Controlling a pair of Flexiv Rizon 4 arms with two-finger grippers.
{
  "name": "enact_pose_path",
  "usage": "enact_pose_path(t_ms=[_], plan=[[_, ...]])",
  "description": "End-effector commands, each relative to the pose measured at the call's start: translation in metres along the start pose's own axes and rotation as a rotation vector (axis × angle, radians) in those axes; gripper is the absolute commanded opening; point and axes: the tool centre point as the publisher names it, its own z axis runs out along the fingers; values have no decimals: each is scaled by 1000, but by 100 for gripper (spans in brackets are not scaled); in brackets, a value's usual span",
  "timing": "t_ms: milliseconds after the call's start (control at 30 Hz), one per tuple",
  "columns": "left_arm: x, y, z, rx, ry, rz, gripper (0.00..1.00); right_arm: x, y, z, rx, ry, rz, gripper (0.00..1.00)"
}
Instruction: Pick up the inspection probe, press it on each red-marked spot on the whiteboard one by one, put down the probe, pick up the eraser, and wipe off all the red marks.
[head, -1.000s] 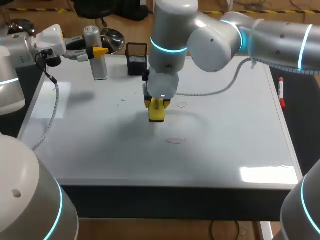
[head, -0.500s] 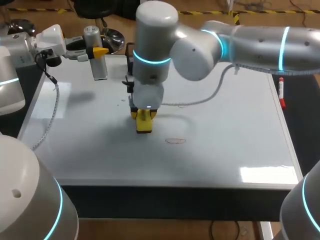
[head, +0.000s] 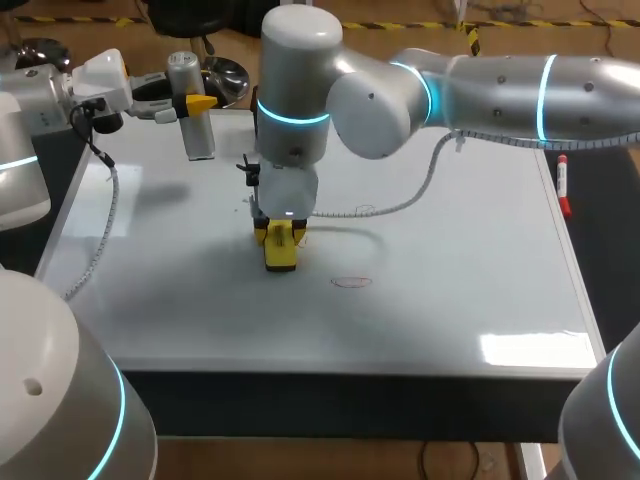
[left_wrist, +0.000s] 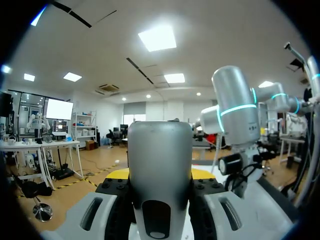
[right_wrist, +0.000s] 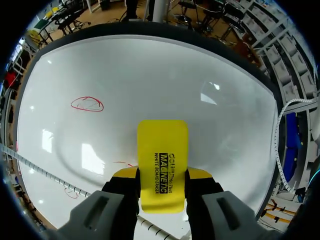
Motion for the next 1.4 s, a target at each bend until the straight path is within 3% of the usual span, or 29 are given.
enact_pose_path(t_ms=[33,867,1400], plan=[[1,-2,0,-1,-3,1,0,1,0,3,-1,2,0,0],[1,-2,0,-1,-3,1,0,34,3,28,-69,-10,99,0],[1,-2,0,-1,-3,1,0,81,9,32,-82,15,198,0]])
